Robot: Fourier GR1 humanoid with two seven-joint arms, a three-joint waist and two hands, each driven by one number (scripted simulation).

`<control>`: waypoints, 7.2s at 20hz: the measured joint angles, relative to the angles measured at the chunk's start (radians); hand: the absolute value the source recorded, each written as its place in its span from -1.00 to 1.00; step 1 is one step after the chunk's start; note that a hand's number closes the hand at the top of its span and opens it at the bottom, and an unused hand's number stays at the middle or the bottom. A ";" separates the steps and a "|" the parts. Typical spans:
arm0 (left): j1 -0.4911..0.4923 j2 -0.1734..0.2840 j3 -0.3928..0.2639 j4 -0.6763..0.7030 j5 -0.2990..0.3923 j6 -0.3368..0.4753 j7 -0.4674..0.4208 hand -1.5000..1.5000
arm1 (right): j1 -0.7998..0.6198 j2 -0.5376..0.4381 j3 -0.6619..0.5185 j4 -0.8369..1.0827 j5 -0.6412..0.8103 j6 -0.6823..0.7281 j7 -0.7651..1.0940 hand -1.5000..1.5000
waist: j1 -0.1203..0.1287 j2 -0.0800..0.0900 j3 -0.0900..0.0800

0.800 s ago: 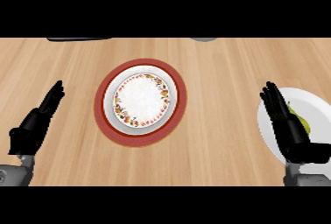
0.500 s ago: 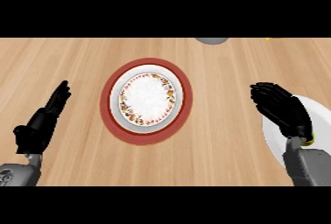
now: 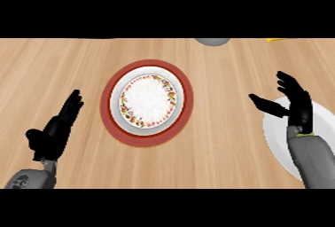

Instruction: Pick the pear from the plate and place it in the plate

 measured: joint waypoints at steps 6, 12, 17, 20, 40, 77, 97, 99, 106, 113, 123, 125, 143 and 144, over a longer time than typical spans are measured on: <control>0.012 -0.022 0.025 0.038 -0.010 -0.016 -0.032 0.00 | 0.034 -0.047 0.061 -0.119 0.163 -0.046 0.170 -1.00 | -0.016 -0.007 0.001; 0.023 -0.022 0.044 0.034 -0.006 -0.029 -0.030 0.00 | 0.027 -0.160 0.105 -0.228 0.262 0.104 0.453 -1.00 | -0.021 -0.010 0.000; 0.028 -0.032 0.043 0.044 -0.017 -0.027 -0.042 0.00 | 0.011 -0.252 0.138 -0.269 0.222 0.351 0.637 -1.00 | -0.021 -0.011 -0.001; 0.030 -0.032 0.049 0.065 -0.020 -0.040 -0.068 0.00 | -0.007 -0.282 0.140 -0.278 0.169 0.475 0.715 -1.00 | -0.019 -0.009 0.000; 0.029 -0.045 0.080 0.016 -0.041 -0.073 -0.018 0.00 | -0.029 -0.300 0.136 -0.103 0.085 0.688 0.772 -1.00 | -0.010 -0.006 0.002; 0.070 -0.091 0.156 0.005 -0.105 -0.093 -0.009 0.00 | 0.311 -0.086 0.385 -0.460 0.606 0.348 0.512 1.00 | -0.069 -0.029 -0.006; 0.034 -0.110 0.153 -0.003 -0.124 -0.118 0.009 0.00 | 0.385 0.135 0.839 -1.181 1.388 0.525 0.764 1.00 | -0.020 -0.010 0.000; 0.020 -0.114 0.155 0.009 -0.129 -0.120 0.008 0.00 | 0.327 0.197 0.840 -1.164 1.397 0.567 0.758 1.00 | -0.018 -0.009 0.001; 0.027 -0.116 0.160 -0.020 -0.140 -0.127 0.021 0.00 | 0.075 0.279 0.739 -1.000 1.279 0.620 0.776 1.00 | -0.006 -0.006 0.001; 0.028 -0.125 0.160 -0.005 -0.145 -0.143 0.003 0.00 | -0.180 0.294 0.670 -0.710 1.073 0.539 0.816 1.00 | 0.005 -0.004 0.001; -0.002 -0.130 0.163 0.019 -0.152 -0.155 0.004 0.00 | -0.464 0.296 0.662 -0.240 0.864 0.268 0.806 1.00 | 0.022 0.000 0.001; -0.009 -0.128 0.162 0.023 -0.154 -0.159 0.004 0.00 | -0.490 0.296 0.669 -0.176 0.838 0.197 0.805 1.00 | 0.029 0.001 0.001; -0.007 -0.138 0.161 0.022 -0.162 -0.159 0.001 0.00 | -0.554 0.295 0.567 0.099 0.683 -0.352 0.775 -1.00 | 0.040 0.001 0.002; -0.010 -0.138 0.163 0.021 -0.162 -0.157 0.004 0.00 | -0.543 0.296 0.560 0.091 0.683 -0.391 0.775 -1.00 | 0.034 0.000 0.002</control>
